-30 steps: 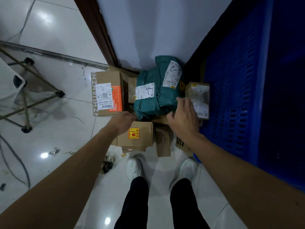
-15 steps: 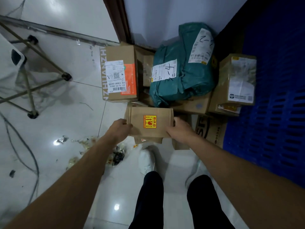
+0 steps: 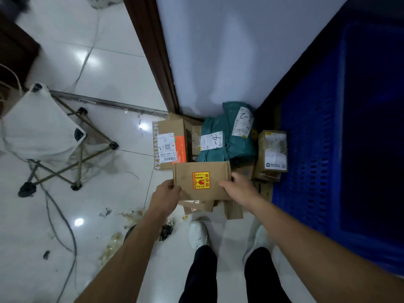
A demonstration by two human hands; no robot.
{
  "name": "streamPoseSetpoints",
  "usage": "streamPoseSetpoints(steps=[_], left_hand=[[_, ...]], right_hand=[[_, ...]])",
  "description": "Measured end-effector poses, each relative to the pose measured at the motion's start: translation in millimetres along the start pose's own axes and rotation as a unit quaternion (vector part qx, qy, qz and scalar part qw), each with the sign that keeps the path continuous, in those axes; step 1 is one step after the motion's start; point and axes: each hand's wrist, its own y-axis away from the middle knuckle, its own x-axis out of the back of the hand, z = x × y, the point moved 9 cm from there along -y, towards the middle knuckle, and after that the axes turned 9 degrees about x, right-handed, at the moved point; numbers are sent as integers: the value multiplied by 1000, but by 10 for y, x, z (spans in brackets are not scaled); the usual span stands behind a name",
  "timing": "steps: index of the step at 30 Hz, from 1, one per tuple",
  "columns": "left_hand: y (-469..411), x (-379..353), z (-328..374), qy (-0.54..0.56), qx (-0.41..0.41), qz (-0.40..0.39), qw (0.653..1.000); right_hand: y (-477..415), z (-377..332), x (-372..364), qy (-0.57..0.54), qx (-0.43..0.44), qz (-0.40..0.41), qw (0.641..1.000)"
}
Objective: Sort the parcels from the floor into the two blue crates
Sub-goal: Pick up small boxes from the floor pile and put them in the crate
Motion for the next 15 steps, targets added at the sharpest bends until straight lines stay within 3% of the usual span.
streamPoseSetpoints(steps=[8, 15], left_hand=[[1697, 481, 985, 86, -42, -12, 995], [2702, 604, 1882, 160, -103, -35, 981]], right_hand=[[1322, -1029, 1037, 53, 42, 66, 995], [2378, -1465, 2066, 7, 96, 166, 981]])
